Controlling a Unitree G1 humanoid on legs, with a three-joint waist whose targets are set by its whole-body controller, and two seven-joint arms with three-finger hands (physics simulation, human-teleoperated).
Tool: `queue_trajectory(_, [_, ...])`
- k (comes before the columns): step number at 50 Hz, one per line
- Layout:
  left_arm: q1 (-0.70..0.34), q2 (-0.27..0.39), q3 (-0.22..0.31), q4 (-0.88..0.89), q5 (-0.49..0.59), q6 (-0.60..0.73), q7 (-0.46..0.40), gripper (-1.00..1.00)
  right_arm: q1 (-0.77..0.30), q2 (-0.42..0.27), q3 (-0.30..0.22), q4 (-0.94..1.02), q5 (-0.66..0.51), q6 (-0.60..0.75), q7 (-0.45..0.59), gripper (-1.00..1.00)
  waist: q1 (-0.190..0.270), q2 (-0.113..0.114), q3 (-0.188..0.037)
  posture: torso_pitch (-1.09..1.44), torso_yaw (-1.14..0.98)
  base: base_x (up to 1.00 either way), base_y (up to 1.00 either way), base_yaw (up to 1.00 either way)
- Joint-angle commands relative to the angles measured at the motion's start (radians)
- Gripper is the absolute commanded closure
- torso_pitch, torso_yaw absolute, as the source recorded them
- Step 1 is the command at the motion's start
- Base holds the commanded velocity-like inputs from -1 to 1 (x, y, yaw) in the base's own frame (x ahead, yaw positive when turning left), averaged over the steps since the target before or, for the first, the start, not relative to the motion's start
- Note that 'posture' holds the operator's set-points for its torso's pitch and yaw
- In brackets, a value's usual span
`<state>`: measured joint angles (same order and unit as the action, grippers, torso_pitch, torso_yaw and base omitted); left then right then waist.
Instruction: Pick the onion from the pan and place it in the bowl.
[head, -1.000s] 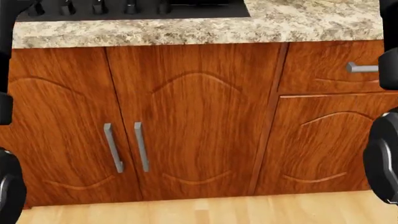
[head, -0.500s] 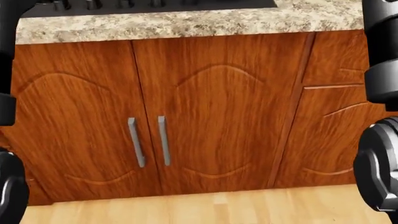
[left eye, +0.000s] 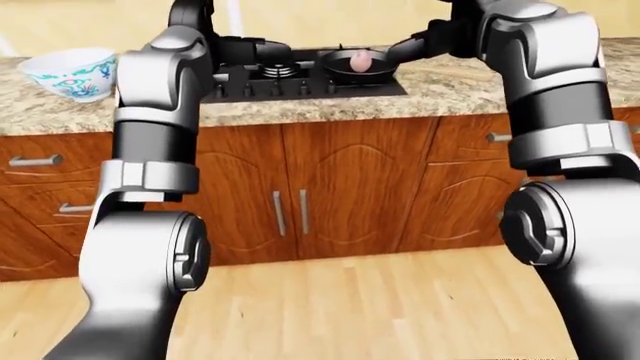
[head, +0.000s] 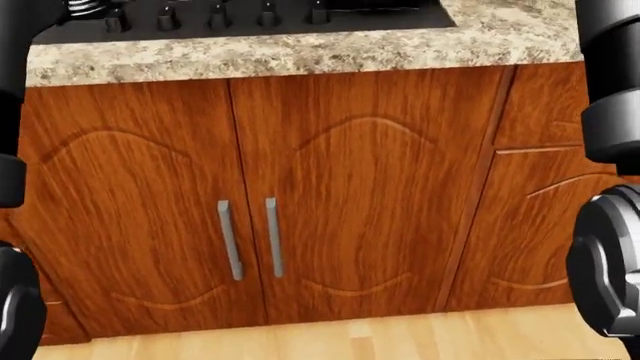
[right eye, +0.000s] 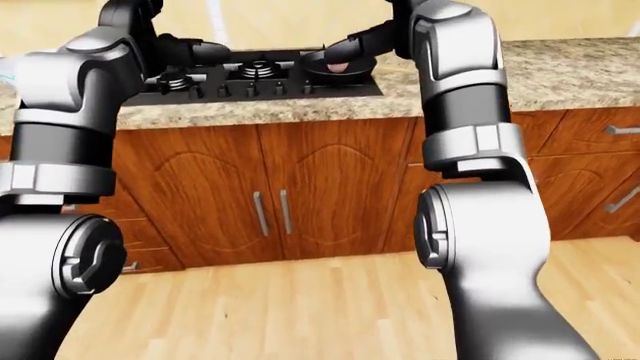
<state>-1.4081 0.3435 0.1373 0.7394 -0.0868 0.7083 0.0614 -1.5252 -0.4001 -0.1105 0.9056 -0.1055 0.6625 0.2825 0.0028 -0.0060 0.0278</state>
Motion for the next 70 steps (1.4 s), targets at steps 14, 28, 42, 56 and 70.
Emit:
queue_trajectory(14, [-0.040,-0.001,-0.004,-0.034,-0.003,-0.021,-0.004,-1.00,-0.042,-0.017,-0.003,-0.009,-0.019,-0.033,-0.010,-1.00,-0.007,-0.005,0.001,0.00,0.00,0.09,0.00,0.00])
queue_trajectory(28, [-0.043,0.000,-0.004,-0.032,-0.001,-0.022,-0.006,-1.00,-0.057,-0.012,-0.007,0.002,-0.022,-0.036,-0.001,-1.00,0.000,-0.058,-0.026,0.00,0.00,0.06,0.00,0.00])
queue_trajectory(42, [-0.039,0.001,-0.003,-0.037,-0.001,-0.019,-0.005,-1.00,-0.050,-0.011,-0.007,-0.002,-0.018,-0.035,0.002,-1.00,-0.010,0.097,-0.031,0.00,0.00,0.08,0.00,0.00])
queue_trajectory(56, [-0.036,0.004,-0.003,-0.030,0.003,-0.029,-0.005,-1.00,-0.065,-0.006,-0.004,0.015,-0.021,-0.042,0.004,-1.00,0.005,-0.052,-0.031,0.00,0.00,0.08,0.00,0.00])
queue_trajectory(70, [-0.042,0.003,-0.004,-0.035,0.006,-0.022,-0.004,-1.00,-0.064,-0.004,-0.004,0.016,-0.024,-0.044,0.007,-1.00,-0.011,0.066,-0.018,0.00,0.00,0.15,0.00,0.00])
